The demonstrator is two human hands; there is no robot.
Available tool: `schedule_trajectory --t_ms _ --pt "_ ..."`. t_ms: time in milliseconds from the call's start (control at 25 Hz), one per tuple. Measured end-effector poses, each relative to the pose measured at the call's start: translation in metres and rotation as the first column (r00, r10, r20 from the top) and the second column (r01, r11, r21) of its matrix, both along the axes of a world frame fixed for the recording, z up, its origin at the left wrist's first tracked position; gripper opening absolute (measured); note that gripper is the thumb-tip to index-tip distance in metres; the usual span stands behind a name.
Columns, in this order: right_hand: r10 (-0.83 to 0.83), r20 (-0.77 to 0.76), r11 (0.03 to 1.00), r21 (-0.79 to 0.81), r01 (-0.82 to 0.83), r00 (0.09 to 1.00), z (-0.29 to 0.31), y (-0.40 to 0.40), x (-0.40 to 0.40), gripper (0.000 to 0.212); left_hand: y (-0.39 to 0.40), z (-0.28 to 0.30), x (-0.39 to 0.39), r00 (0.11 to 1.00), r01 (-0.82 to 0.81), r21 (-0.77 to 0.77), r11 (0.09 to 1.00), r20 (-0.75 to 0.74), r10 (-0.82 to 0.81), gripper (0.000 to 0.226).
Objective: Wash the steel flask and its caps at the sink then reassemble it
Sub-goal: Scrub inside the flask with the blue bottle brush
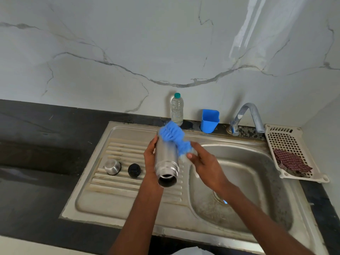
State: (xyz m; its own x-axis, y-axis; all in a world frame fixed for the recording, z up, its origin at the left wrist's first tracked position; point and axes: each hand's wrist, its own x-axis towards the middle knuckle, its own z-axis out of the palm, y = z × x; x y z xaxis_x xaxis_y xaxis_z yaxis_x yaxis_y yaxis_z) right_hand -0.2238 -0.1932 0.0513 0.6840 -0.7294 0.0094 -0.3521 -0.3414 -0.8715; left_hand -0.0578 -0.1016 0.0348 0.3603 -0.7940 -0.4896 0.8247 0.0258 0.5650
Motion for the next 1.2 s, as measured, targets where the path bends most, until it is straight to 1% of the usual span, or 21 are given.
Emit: schedule_trajectory --t_ms 40,80,120,160,200,240,280,320,360,400,440,560,640,720,760,840,880,1000,1080,1160,1200 --pt "0.071 0.045 0.994 0.081 -0.075 0.996 -0.004 0.011 -0.008 0.032 0.007 -0.008 0.002 0.995 -0.041 0.124 0.991 0.099 0.029 0.06" --pt "0.134 0.095 0.972 0.181 -0.149 0.986 -0.006 0.022 -0.016 0.035 0.017 -0.022 0.002 0.98 -0.072 0.171 0.983 0.196 0.038 0.082" --pt "0.178 0.15 0.939 0.27 -0.214 0.972 -0.009 0.03 -0.023 0.037 0.022 -0.035 0.005 0.959 -0.157 0.253 0.955 0.27 0.086 0.108" --pt "0.196 0.2 0.912 0.321 -0.253 0.96 -0.01 0.035 -0.028 0.036 0.023 -0.043 0.01 0.958 -0.245 0.217 0.945 0.202 0.202 0.117" --pt "0.175 0.241 0.9 0.355 -0.254 0.955 -0.012 0.038 -0.03 0.032 0.027 -0.04 0.007 0.957 -0.242 0.154 0.958 0.199 0.21 0.105" --pt "0.119 0.272 0.891 0.395 -0.224 0.955 -0.012 0.039 -0.032 0.03 0.023 -0.032 0.01 0.949 -0.306 0.079 0.949 0.102 0.298 0.079" --pt "0.041 0.284 0.881 0.441 -0.169 0.958 -0.012 0.038 -0.032 0.031 0.017 -0.023 0.014 0.93 -0.355 0.056 0.933 -0.081 0.359 0.058" --pt "-0.026 0.284 0.869 0.481 -0.119 0.958 -0.013 0.036 -0.031 0.031 0.009 -0.021 0.023 0.867 -0.417 0.043 0.908 -0.281 0.411 0.053" --pt "-0.07 0.272 0.857 0.51 -0.082 0.96 -0.012 0.034 -0.029 0.031 0.011 -0.012 0.026 0.811 -0.471 0.0 0.882 -0.395 0.433 0.058" --pt "-0.09 0.253 0.846 0.53 -0.06 0.963 -0.012 0.032 -0.027 0.031 0.01 -0.012 0.031 0.784 -0.52 -0.023 0.854 -0.408 0.467 0.063" --pt "-0.095 0.236 0.839 0.542 -0.05 0.967 -0.012 0.03 -0.024 0.031 0.015 -0.007 0.035 0.778 -0.545 -0.023 0.838 -0.386 0.496 0.068" --pt "-0.083 0.143 0.828 0.561 -0.012 0.986 -0.012 0.027 -0.011 0.027 0.034 0.003 0.051 0.785 -0.574 -0.065 0.816 -0.329 0.526 0.07" --pt "-0.096 0.043 0.821 0.569 0.055 0.994 -0.015 0.026 0.001 0.024 0.048 0.01 0.073 0.797 -0.588 -0.095 0.803 -0.233 0.557 0.067" --pt "-0.094 -0.033 0.811 0.577 0.095 0.995 -0.02 0.027 0.014 0.024 0.062 0.018 0.094 0.813 -0.58 -0.113 0.807 -0.025 0.581 0.067" --pt "-0.085 -0.059 0.809 0.579 0.103 0.995 -0.022 0.027 0.021 0.025 0.067 0.022 0.103 0.809 -0.57 -0.108 0.815 0.101 0.579 0.072" --pt "-0.053 -0.103 0.809 0.579 0.103 0.993 -0.024 0.027 0.036 0.026 0.074 0.03 0.12 0.776 -0.558 -0.071 0.827 0.308 0.55 0.082" --pt "-0.036 -0.122 0.808 0.58 0.1 0.992 -0.026 0.027 0.045 0.026 0.076 0.032 0.13 0.749 -0.557 -0.047 0.829 0.402 0.526 0.083" --pt "-0.011 -0.155 0.818 0.567 0.098 0.988 -0.03 0.032 0.067 0.021 0.074 0.027 0.162 0.67 -0.536 0.025 0.844 0.621 0.407 0.083" --pt "-0.028 -0.154 0.847 0.521 0.105 0.988 -0.036 0.038 0.082 0.019 0.072 0.023 0.178 0.601 -0.491 0.075 0.868 0.75 0.275 0.084" --pt "-0.049 -0.144 0.882 0.459 0.111 0.988 -0.044 0.043 0.095 0.021 0.069 0.017 0.187 0.538 -0.441 0.119 0.889 0.829 0.156 0.086" --pt "-0.051 -0.145 0.892 0.438 0.11 0.988 -0.048 0.046 0.101 0.021 0.068 0.012 0.19 0.52 -0.418 0.141 0.897 0.847 0.109 0.087"
